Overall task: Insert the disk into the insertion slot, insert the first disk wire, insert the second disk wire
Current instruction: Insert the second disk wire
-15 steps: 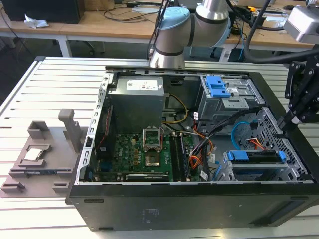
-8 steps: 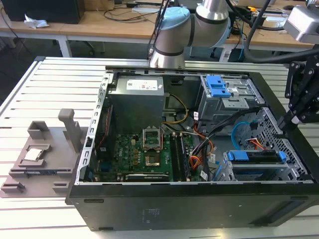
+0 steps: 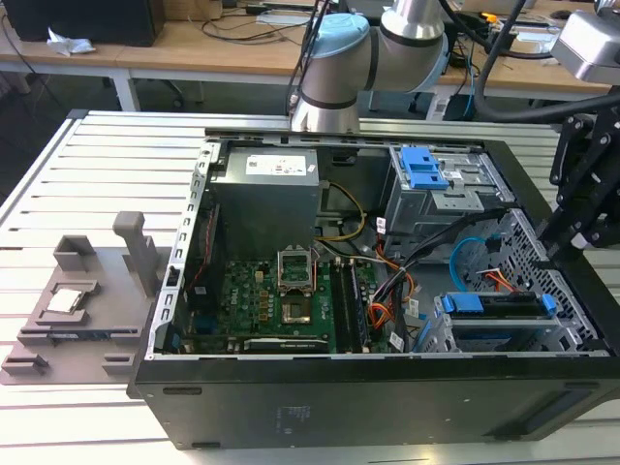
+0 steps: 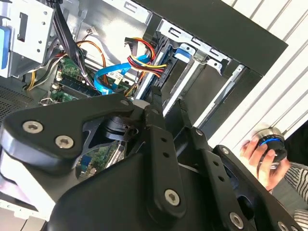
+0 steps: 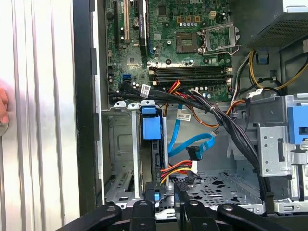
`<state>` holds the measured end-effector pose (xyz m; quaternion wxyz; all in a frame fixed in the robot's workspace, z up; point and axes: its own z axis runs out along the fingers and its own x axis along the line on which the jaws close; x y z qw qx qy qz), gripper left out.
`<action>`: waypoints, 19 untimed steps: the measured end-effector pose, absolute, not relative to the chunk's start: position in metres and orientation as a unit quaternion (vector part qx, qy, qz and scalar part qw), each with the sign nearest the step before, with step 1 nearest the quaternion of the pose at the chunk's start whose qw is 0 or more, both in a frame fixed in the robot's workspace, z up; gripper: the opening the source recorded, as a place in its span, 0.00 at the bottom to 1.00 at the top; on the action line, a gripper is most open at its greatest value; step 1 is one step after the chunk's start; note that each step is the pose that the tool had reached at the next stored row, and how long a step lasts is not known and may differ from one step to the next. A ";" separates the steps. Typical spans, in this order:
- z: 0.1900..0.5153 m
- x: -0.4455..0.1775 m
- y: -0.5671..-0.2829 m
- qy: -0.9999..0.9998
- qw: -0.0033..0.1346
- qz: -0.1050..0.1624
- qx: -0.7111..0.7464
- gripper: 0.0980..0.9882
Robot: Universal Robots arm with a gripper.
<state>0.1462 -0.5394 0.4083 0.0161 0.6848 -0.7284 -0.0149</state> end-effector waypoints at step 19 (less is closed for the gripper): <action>0.394 0.118 -0.514 -0.659 0.015 -0.014 0.752 0.23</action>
